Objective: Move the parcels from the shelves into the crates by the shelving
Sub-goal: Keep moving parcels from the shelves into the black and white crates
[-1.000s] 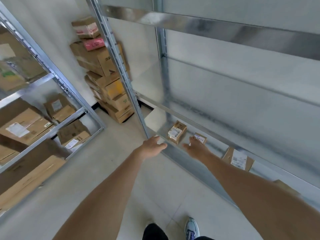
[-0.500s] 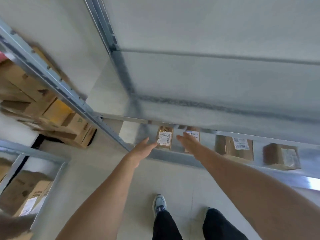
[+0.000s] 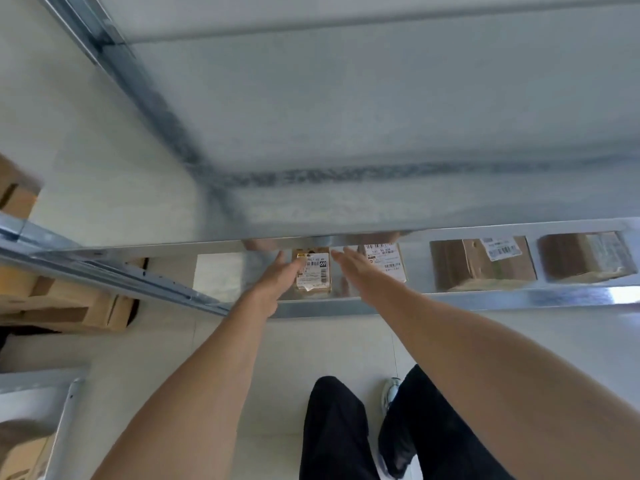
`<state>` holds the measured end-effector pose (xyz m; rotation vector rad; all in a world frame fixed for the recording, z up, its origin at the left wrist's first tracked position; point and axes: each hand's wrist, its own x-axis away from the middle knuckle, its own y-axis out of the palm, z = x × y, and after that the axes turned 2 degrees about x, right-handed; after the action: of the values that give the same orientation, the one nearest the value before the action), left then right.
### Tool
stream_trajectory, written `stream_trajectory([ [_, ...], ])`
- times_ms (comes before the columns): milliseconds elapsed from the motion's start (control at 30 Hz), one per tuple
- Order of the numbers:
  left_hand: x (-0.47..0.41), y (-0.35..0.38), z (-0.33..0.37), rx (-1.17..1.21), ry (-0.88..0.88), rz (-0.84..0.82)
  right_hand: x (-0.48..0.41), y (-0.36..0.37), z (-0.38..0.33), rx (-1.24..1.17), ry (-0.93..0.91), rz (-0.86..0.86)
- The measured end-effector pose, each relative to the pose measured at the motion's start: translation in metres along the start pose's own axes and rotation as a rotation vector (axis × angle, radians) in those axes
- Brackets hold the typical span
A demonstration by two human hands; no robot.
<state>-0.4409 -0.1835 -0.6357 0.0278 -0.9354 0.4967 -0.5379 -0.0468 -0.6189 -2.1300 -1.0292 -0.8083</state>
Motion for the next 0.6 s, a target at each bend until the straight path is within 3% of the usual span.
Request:
stream_trajectory([
  [300, -0.064, 0.014, -0.023, 0.107, -0.033, 0.000, -0.053, 0.021, 0.020, -0.207, -0.015, -0.038],
  [600, -0.026, 0.011, -0.012, 0.224, 0.015, -0.061, -0.048, 0.027, 0.011, -0.296, -0.069, -0.065],
])
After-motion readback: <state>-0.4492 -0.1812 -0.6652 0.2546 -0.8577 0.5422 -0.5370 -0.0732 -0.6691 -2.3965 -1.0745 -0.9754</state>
